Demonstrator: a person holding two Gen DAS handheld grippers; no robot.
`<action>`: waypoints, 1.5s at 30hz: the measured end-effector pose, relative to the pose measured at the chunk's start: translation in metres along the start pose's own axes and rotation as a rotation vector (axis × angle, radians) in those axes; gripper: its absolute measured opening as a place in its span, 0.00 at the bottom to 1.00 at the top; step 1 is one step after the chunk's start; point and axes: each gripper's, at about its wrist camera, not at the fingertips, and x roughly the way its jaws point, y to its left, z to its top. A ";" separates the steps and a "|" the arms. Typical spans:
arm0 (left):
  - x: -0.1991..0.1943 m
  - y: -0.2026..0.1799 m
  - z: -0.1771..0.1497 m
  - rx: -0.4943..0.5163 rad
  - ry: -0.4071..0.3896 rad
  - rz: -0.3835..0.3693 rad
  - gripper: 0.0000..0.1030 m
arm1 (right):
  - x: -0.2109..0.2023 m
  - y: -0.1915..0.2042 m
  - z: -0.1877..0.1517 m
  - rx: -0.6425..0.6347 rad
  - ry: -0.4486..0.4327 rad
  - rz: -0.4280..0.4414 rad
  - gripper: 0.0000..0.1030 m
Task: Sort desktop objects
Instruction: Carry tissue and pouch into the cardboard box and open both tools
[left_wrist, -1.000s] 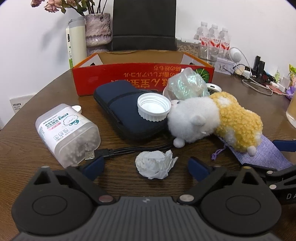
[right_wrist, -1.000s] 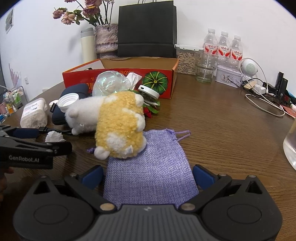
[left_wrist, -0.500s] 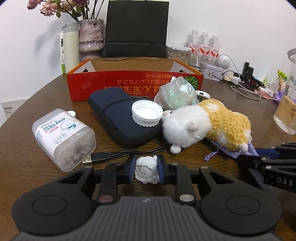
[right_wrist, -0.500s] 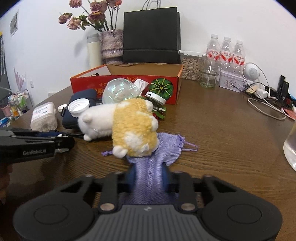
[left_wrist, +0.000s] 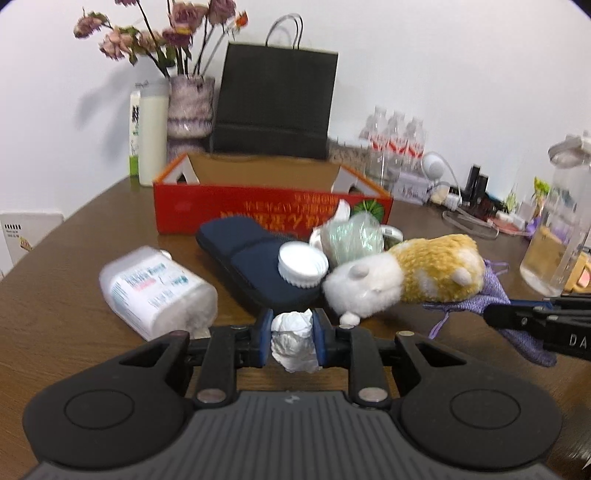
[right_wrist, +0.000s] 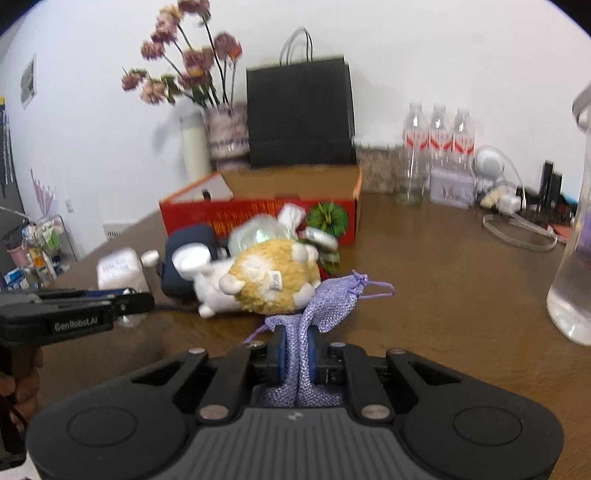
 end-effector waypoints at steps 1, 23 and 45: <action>-0.004 0.002 0.002 -0.003 -0.012 -0.001 0.22 | -0.003 0.002 0.003 -0.002 -0.016 0.003 0.10; 0.023 0.043 0.107 -0.006 -0.208 -0.042 0.22 | 0.039 0.038 0.110 0.012 -0.229 0.052 0.10; 0.199 0.078 0.170 -0.089 -0.060 0.037 0.23 | 0.254 0.009 0.192 0.103 -0.028 0.098 0.11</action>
